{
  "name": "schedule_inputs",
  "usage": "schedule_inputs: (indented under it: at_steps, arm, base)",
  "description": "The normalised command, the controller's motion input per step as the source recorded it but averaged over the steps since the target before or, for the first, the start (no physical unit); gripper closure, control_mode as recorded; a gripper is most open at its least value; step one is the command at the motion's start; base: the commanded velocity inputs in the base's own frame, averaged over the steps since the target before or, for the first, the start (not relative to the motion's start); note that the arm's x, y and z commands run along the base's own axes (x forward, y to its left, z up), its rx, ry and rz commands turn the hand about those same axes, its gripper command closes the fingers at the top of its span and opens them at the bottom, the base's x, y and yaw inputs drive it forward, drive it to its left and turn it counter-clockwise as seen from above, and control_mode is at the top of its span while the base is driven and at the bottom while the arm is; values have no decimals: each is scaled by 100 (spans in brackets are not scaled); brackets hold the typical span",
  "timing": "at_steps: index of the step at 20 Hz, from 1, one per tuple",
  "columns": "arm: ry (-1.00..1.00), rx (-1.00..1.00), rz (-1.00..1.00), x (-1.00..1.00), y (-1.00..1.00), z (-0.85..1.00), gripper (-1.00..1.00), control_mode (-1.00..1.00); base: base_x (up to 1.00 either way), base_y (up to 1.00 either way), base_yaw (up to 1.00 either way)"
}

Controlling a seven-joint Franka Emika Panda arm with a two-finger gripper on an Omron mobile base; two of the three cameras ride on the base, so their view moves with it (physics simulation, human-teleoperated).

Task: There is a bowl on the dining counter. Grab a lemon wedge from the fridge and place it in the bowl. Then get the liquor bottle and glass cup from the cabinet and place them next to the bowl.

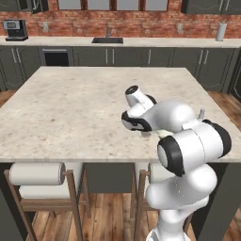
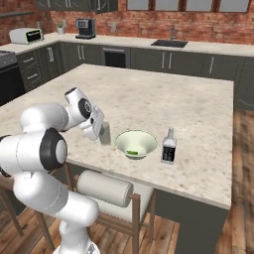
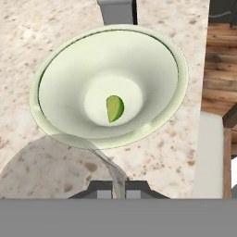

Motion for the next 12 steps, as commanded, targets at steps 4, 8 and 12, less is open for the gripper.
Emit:
schedule_inputs:
  at_steps: [4,8,12]
  arm:
    - [0,0,0,9,-11,-21,100,-100]
    - [0,0,0,16,-1,-24,100,-100]
    - [0,0,0,23,0,-24,100,-100]
  base:
    - [0,0,0]
    - [0,0,0]
    - [0,0,0]
